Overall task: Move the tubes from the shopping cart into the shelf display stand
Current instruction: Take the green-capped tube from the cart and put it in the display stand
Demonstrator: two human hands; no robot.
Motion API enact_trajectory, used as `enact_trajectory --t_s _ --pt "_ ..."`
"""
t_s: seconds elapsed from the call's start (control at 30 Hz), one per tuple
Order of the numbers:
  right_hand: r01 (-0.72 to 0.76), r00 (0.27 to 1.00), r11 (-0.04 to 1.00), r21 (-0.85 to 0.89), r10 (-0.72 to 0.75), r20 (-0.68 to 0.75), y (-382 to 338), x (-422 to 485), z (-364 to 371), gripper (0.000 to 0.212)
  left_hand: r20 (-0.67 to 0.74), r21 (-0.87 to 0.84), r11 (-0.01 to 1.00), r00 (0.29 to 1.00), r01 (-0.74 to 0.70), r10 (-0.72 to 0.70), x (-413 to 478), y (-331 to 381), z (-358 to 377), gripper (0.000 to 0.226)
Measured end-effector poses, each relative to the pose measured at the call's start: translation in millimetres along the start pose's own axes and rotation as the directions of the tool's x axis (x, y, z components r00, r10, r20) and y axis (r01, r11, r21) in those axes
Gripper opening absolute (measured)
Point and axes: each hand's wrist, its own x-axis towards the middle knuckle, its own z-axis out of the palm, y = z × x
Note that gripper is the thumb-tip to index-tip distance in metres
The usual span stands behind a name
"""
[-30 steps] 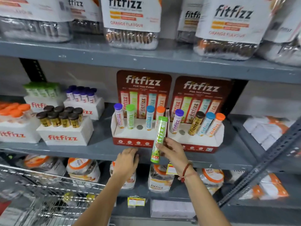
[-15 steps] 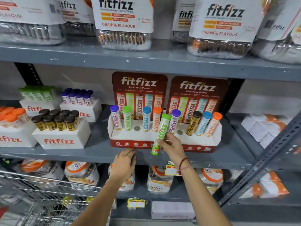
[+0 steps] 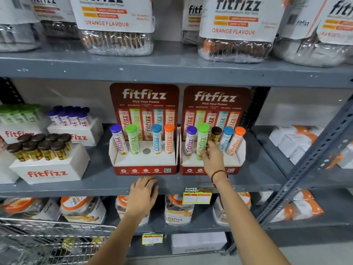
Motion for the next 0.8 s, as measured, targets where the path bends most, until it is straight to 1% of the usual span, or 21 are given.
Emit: enact_trajectory --t_s 0.13,0.37,0.53,0.67,0.8 --pt "0.000 0.998 0.996 -0.094 -0.006 -0.058 3.6 9.2 4.7 0.029 0.008 0.011 1.000 1.000 -0.001 0.001 -1.4 -1.7 1.5 0.024" --pt "-0.011 0.997 0.994 -0.107 0.003 -0.076 6.4 13.2 18.5 0.024 0.024 -0.012 1.000 1.000 0.003 -0.003 -4.3 -2.8 2.0 0.025" --pt "-0.098 0.993 0.987 -0.124 0.089 -0.080 9.7 11.9 25.2 0.036 0.046 -0.023 1.000 0.999 -0.006 0.007 -8.6 -4.6 0.4 0.029" --pt "-0.153 0.980 0.976 -0.153 0.131 -0.148 6.8 9.3 32.0 0.032 0.056 -0.034 0.999 0.998 -0.016 0.017 -9.9 -5.0 -2.3 0.031" --pt "-0.213 0.967 0.965 -0.150 0.186 -0.172 1.5 8.6 38.1 0.024 0.061 -0.044 0.999 0.998 -0.014 0.016 -12.2 -5.2 -2.8 0.032"
